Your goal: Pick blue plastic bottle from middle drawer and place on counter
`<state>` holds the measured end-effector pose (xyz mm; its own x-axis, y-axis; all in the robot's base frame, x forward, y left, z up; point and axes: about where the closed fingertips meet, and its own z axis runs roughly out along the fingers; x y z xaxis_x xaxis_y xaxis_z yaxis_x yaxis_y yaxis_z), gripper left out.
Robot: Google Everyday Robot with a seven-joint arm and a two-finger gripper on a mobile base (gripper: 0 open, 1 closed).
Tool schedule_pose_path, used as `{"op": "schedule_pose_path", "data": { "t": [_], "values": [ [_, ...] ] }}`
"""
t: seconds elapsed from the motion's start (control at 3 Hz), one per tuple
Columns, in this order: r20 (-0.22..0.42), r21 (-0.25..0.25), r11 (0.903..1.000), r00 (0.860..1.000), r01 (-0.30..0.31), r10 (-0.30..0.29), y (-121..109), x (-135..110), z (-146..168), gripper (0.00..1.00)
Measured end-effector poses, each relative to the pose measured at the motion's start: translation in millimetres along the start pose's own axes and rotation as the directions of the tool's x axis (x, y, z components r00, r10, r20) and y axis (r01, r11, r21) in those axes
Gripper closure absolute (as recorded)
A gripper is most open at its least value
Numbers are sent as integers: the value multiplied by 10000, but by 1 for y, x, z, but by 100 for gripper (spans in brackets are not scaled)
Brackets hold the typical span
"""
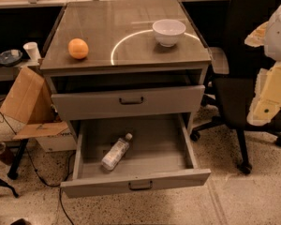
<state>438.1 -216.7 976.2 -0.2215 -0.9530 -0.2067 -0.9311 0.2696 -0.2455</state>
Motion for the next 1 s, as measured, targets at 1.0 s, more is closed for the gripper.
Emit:
{"op": "schedule_pose_path", "data": {
  "t": [1.0],
  "values": [
    [1344, -680, 9917, 9859, 1093, -994, 8, -38, 57, 0]
  ]
}}
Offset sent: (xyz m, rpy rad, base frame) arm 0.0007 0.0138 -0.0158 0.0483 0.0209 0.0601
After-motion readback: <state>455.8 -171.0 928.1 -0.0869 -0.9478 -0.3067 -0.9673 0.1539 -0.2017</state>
